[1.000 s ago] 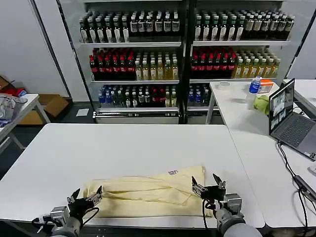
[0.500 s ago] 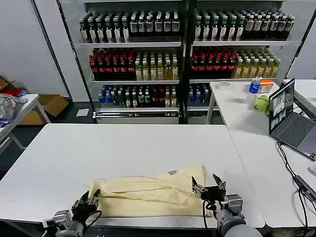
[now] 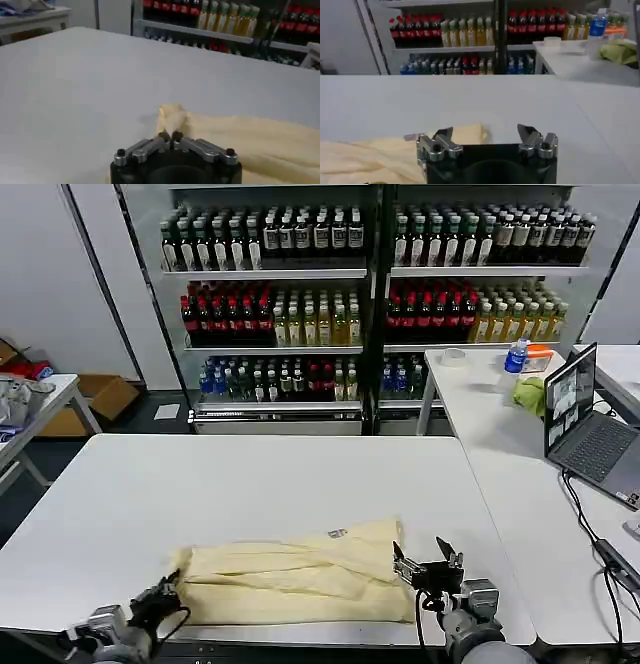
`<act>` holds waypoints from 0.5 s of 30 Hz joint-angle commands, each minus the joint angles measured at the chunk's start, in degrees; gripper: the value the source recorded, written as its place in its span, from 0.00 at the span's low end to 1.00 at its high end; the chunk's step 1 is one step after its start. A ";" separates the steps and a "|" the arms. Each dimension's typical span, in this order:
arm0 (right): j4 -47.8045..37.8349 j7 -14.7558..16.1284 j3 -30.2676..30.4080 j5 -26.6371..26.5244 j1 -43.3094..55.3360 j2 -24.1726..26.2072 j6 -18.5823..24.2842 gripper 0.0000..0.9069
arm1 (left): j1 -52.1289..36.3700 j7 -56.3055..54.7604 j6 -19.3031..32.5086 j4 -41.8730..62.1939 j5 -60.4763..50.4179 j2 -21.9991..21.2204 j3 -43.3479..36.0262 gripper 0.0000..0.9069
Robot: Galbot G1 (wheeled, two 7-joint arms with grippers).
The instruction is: Fold and organize the clothes.
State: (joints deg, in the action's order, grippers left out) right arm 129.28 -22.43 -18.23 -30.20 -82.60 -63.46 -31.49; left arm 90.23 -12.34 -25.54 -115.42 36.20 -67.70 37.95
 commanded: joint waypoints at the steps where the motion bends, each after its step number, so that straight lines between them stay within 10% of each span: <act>1: 0.17 -0.02 -0.47 -0.32 -0.02 0.19 -0.05 1.00 | -0.70 1.83 0.02 2.34 4.46 8.52 12.44 0.01; 15: 0.01 0.06 -0.17 -0.52 0.23 0.36 -0.04 1.00 | -2.02 1.18 -2.29 -0.14 9.00 13.30 19.27 0.01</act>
State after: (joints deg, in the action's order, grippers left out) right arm 129.43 -22.41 -18.38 -30.65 -82.40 -63.16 -31.52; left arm 88.38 -10.94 -26.62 -111.82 41.92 -57.84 51.98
